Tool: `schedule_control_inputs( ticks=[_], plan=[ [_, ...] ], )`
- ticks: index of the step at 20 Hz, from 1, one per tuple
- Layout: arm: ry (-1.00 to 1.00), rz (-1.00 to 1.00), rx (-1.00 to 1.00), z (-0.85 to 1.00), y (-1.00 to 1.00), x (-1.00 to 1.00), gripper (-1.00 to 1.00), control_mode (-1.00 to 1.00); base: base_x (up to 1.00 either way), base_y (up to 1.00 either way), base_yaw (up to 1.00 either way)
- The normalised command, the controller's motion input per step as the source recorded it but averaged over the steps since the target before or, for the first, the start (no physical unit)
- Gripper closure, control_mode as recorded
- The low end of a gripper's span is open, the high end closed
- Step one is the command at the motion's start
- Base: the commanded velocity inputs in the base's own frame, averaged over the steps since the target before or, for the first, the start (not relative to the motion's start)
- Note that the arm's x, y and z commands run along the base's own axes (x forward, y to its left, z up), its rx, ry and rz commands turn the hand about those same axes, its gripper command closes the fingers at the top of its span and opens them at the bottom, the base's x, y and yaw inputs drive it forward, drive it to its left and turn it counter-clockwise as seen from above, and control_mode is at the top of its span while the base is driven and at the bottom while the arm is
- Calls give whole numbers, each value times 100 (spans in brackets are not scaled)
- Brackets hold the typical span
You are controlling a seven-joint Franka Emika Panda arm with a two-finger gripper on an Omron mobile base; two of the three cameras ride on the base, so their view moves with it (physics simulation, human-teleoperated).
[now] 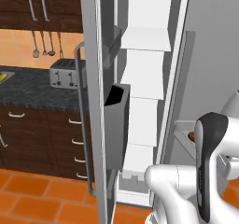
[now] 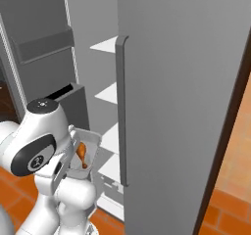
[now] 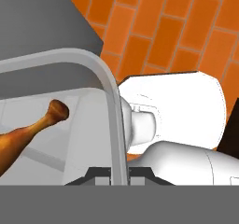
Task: Take the meat container that has the chicken drumstick and place it on the second highest rack of the freezer. Then take the vegetable container that has the lemon and cucumber and place it on the highest rack of the freezer.
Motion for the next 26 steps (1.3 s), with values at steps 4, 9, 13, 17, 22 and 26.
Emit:
schedule_control_inputs(
  ticks=[4, 9, 13, 17, 22, 26],
  plan=[
    [0, 0, 0, 0, 0, 0, 100, 100, 21, 0, 8],
    [-4, 0, 0, 16, 3, 18, 100, -100, 15, 2, 2],
    [-14, 0, 0, 58, 29, 60, 100, -100, 0, 0, 0],
    [-18, 0, 0, 50, 26, 76, 100, -100, 0, 0, 0],
    [-14, 0, 0, 8, -3, 90, 100, -100, 0, 0, 0],
    [-6, 0, 0, -1, 8, 100, 100, -100, 0, 0, 0]
  ],
)
